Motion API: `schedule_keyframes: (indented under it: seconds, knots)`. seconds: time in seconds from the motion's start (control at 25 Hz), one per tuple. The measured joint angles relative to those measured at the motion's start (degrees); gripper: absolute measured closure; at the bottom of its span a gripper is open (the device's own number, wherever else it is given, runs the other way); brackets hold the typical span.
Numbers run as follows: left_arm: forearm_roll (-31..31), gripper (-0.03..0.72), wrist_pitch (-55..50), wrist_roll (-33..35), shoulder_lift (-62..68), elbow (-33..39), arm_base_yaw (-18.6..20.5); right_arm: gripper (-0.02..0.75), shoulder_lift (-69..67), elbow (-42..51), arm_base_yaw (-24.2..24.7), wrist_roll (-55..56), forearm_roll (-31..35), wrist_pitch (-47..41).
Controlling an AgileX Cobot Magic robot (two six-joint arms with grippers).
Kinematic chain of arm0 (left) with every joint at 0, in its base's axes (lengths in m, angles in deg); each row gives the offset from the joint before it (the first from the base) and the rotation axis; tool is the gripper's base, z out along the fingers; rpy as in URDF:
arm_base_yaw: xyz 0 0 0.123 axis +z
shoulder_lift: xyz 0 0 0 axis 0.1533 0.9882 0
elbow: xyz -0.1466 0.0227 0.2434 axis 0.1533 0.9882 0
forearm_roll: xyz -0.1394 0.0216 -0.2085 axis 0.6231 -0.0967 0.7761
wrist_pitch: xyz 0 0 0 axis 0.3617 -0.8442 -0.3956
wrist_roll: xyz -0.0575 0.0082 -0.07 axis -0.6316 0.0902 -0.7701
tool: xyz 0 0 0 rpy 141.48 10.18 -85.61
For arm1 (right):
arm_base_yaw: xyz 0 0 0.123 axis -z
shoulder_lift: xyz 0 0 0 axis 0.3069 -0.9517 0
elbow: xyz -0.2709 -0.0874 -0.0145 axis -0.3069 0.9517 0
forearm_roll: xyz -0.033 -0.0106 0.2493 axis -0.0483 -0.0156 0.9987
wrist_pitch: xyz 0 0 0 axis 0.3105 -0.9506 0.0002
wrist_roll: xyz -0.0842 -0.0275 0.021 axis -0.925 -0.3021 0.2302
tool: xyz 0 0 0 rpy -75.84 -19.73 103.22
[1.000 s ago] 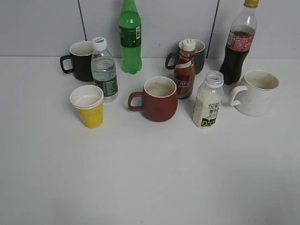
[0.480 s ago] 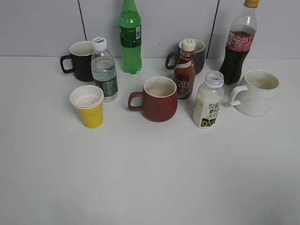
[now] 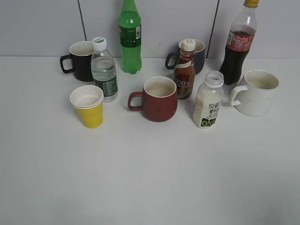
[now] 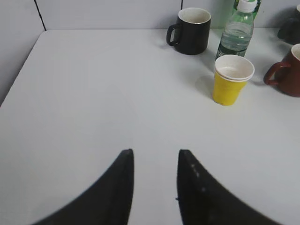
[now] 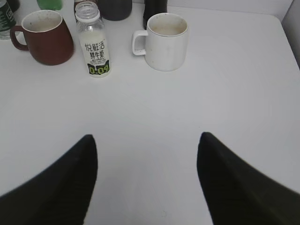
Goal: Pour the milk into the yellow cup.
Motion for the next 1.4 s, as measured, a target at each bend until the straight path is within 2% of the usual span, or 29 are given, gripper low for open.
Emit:
schedule_keyframes:
  seconds: [0.56, 0.72, 0.88, 0.92, 1.16, 1.2, 1.4]
  knots:
    - [0.3, 0.445, 0.2, 0.0, 0.0, 0.0, -0.2, 0.237, 0.0, 0.0, 0.0, 0.0, 0.0, 0.0]
    - [0.6, 0.445, 4.4, 0.0, 0.4, -1.3, -1.2, 0.237, -0.2, -1.2, 0.0, 0.0, 0.6, 2.7]
    - [0.3, 0.445, 22.5, 0.0, 4.8, -0.5, -1.9, 0.237, -4.9, -1.1, 0.0, -0.3, 2.9, 12.6]
    - [0.3, 0.445, 24.0, 0.0, 5.5, -0.1, -2.0, 0.237, -6.6, -0.5, 0.0, -0.8, 3.3, 15.4]
    - [0.4, 0.445, 57.4, 0.0, 18.2, 8.2, -2.6, 0.237, -21.4, 3.7, -2.1, -8.0, 9.5, 35.3]
    - [0.7, 0.445, 63.8, 0.0, 22.9, 9.0, -2.6, 0.237, -23.9, 3.9, -2.8, -9.3, 10.5, 38.5]
    - [0.5, 0.445, 81.1, 0.0, 44.1, 9.2, -2.6, 0.237, -40.5, 4.0, -6.5, -13.9, 12.6, 52.5]
